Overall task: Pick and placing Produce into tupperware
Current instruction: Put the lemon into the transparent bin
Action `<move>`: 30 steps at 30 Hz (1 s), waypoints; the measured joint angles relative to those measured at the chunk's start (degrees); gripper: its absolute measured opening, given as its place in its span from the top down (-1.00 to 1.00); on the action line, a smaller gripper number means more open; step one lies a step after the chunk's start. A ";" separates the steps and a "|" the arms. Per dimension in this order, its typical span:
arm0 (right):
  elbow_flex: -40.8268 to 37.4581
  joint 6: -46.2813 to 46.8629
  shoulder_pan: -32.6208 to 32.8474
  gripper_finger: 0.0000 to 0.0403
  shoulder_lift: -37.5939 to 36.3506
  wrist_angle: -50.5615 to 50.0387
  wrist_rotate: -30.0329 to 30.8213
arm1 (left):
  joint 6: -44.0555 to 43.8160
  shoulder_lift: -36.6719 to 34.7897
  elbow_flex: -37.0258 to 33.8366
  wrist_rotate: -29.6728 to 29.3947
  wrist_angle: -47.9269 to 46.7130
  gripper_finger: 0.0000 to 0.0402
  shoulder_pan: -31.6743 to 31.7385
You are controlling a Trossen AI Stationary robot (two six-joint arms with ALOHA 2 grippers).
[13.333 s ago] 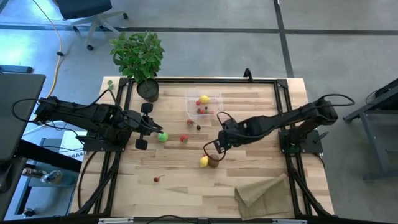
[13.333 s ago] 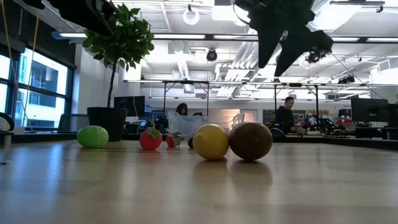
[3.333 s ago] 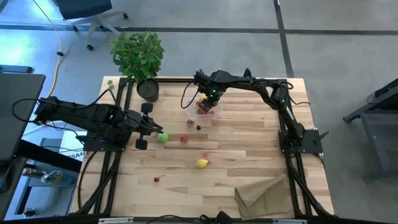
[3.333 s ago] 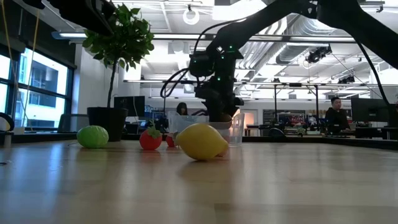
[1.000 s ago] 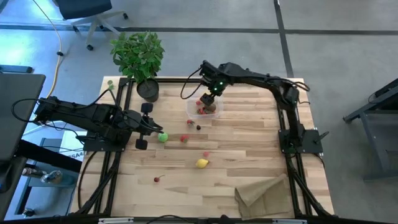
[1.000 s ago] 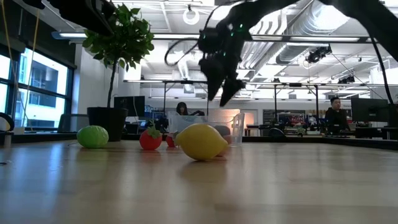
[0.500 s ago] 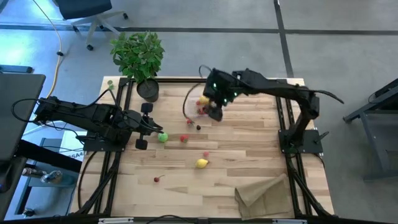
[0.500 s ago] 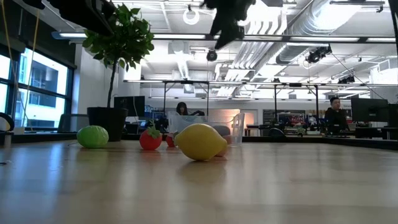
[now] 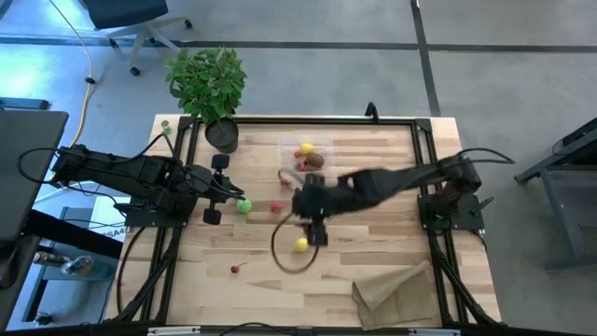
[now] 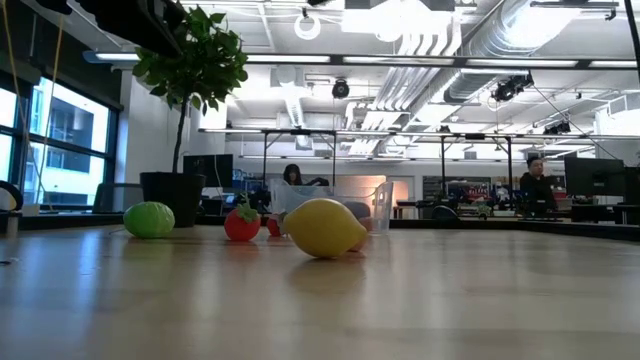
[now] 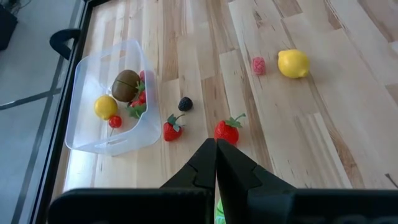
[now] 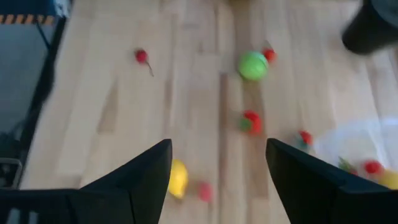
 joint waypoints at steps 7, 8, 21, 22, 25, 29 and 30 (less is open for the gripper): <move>-0.02 0.64 3.97 -0.23 5.39 5.21 -3.11 | 0.00 0.00 0.00 0.00 0.00 0.99 0.00; -0.02 2.43 4.19 -0.23 5.71 5.21 -4.08 | 0.02 0.00 0.00 0.02 0.00 0.99 -0.02; -0.02 -1.98 5.37 -0.23 8.60 -6.10 -5.67 | 0.02 0.00 0.00 0.01 -0.01 0.99 -0.02; -0.02 -3.63 5.26 -0.23 9.10 -6.07 -6.59 | 0.01 0.02 0.01 0.00 0.01 0.99 -0.01; -0.02 -7.88 4.44 -0.23 11.12 -7.33 -9.51 | 0.01 -0.01 0.02 0.00 -0.05 0.99 -0.01; -0.02 -12.62 2.15 -0.23 12.72 -7.23 -14.57 | 0.00 0.01 0.01 0.00 -0.04 0.99 0.00; -0.02 -13.16 1.36 -0.23 12.98 -7.14 -16.01 | 0.00 0.02 0.01 0.02 -0.04 0.99 -0.02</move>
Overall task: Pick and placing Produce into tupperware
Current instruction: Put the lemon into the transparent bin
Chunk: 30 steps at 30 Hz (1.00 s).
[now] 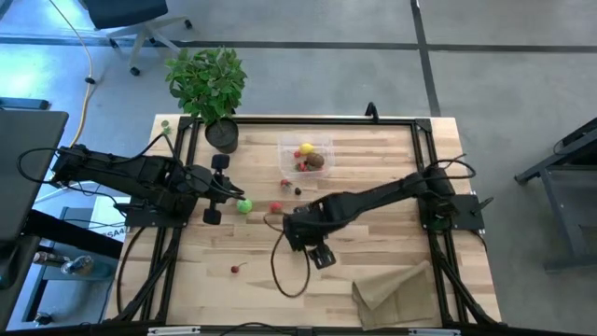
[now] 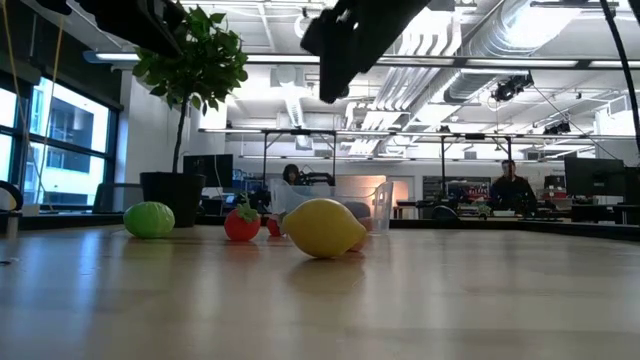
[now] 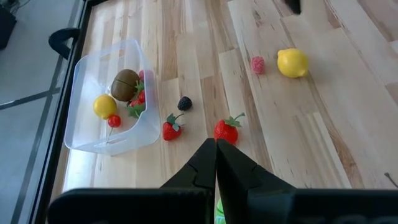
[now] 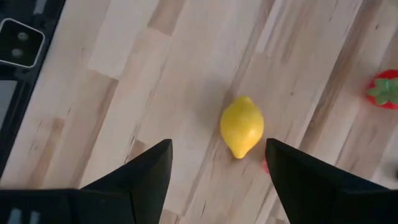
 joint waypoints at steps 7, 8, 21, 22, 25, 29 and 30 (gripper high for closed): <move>-0.32 -2.23 -3.99 -0.23 0.27 2.31 -3.70 | 0.02 0.00 0.01 -0.01 0.02 0.99 0.00; -1.72 -2.04 -4.23 -0.23 0.06 4.80 -4.79 | 0.01 -0.01 0.01 -0.01 0.02 0.99 0.01; -15.07 5.36 -4.46 -0.23 -2.17 17.40 -4.45 | 0.01 0.00 0.01 -0.02 0.02 0.99 0.01; -15.89 5.39 -4.42 -0.23 -2.17 19.70 -3.59 | 0.02 0.00 -0.01 -0.02 0.04 0.99 0.02; -17.73 6.76 -4.41 -0.23 -2.17 21.23 -2.22 | 0.02 0.00 0.01 -0.02 0.02 0.99 0.00; -19.42 7.30 -4.45 -0.23 -2.17 23.36 -2.03 | 0.01 0.00 0.00 -0.02 0.02 0.99 0.02; -19.68 7.30 -4.45 -0.23 -2.17 23.35 -2.00 | 0.00 0.00 -0.01 -0.02 0.02 0.99 0.02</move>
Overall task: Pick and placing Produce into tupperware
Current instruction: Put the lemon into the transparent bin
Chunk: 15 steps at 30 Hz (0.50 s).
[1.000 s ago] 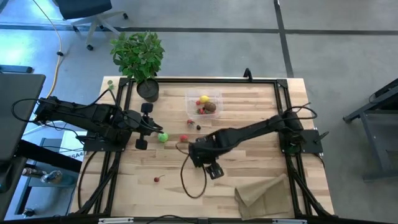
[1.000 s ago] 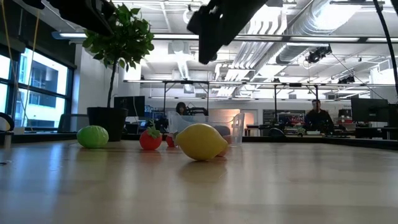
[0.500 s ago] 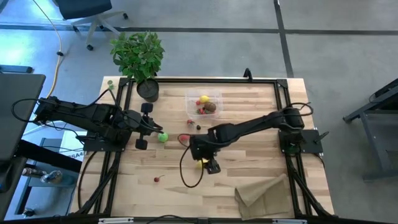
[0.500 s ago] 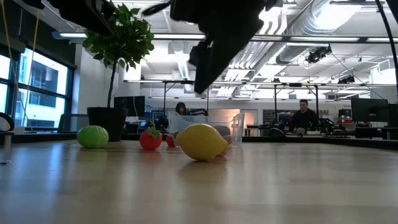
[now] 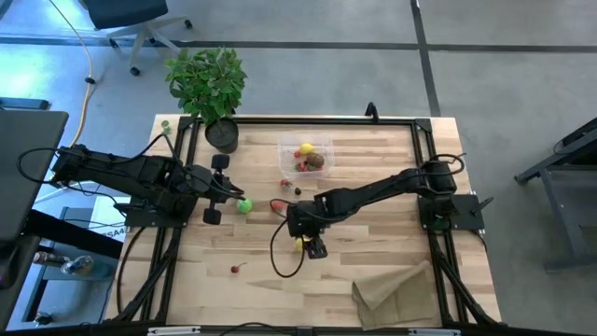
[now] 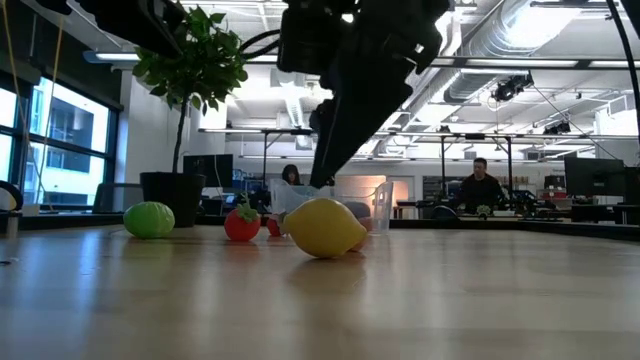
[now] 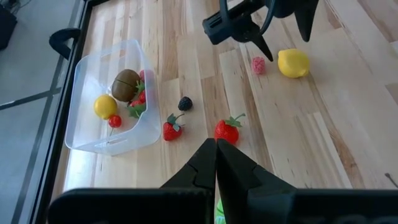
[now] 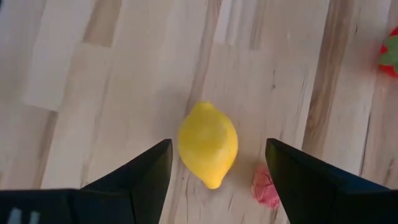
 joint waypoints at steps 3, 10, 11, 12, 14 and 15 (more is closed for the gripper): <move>-0.73 -0.15 -0.01 -0.23 0.00 1.15 0.08 | 0.01 0.00 0.01 0.01 0.00 0.99 -0.02; -1.00 -1.05 0.00 -0.23 0.54 2.70 0.39 | 0.01 0.00 0.02 0.00 -0.01 0.99 0.00; -1.00 -1.48 0.00 -0.23 0.77 3.09 0.44 | 0.02 -0.02 0.02 0.00 0.00 0.99 0.00; -0.98 -1.78 0.00 -0.23 1.03 3.94 0.42 | 0.00 0.00 0.02 0.00 0.00 0.99 -0.02; -0.98 -2.02 0.01 -0.23 1.41 3.53 0.03 | 0.02 -0.02 0.01 0.00 0.00 0.99 -0.01; -0.98 -2.03 0.00 -0.23 1.87 3.76 -0.51 | 0.02 -0.02 0.02 0.00 0.00 0.99 -0.02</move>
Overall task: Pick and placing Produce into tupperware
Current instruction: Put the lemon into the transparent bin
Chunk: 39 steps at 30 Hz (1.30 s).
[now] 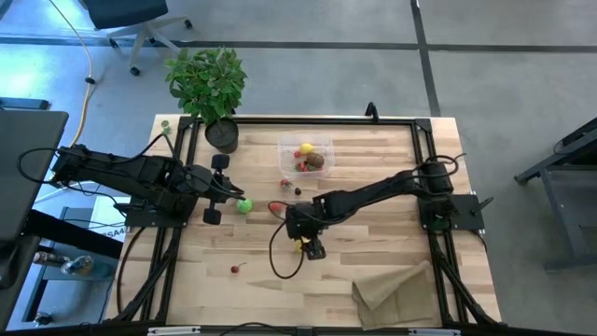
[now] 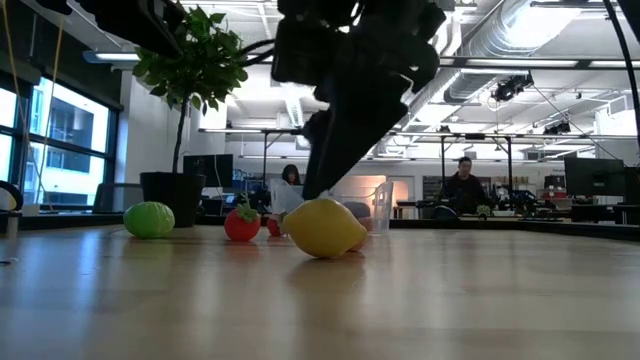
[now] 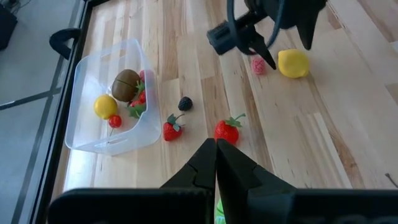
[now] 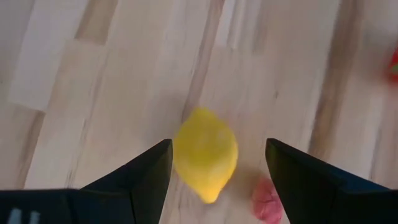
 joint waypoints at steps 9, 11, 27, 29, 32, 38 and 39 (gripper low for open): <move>0.00 -0.07 0.00 -0.23 2.32 0.51 -1.72 | -0.01 0.02 -0.01 0.01 0.00 0.99 0.00; 0.00 0.00 0.02 -0.23 2.79 0.54 -2.66 | 0.00 0.00 0.00 0.00 0.00 0.99 0.02; 0.00 -0.57 0.15 -0.23 3.40 0.58 -0.96 | 0.00 0.02 0.00 0.01 0.00 0.99 0.01; 0.00 -0.56 0.15 -0.23 3.40 0.57 -0.96 | -0.01 0.02 -0.01 0.01 0.00 0.99 0.00; 0.00 -0.55 0.15 -0.23 3.66 0.89 -0.91 | -0.01 0.02 0.00 0.00 0.00 0.99 0.01; 0.04 -0.32 0.31 -0.23 4.23 1.01 -0.94 | -0.02 0.00 0.00 0.00 0.00 0.99 0.00; 0.04 -0.22 0.29 -0.23 4.23 1.23 -0.96 | 0.00 0.01 0.00 0.02 0.00 0.99 0.01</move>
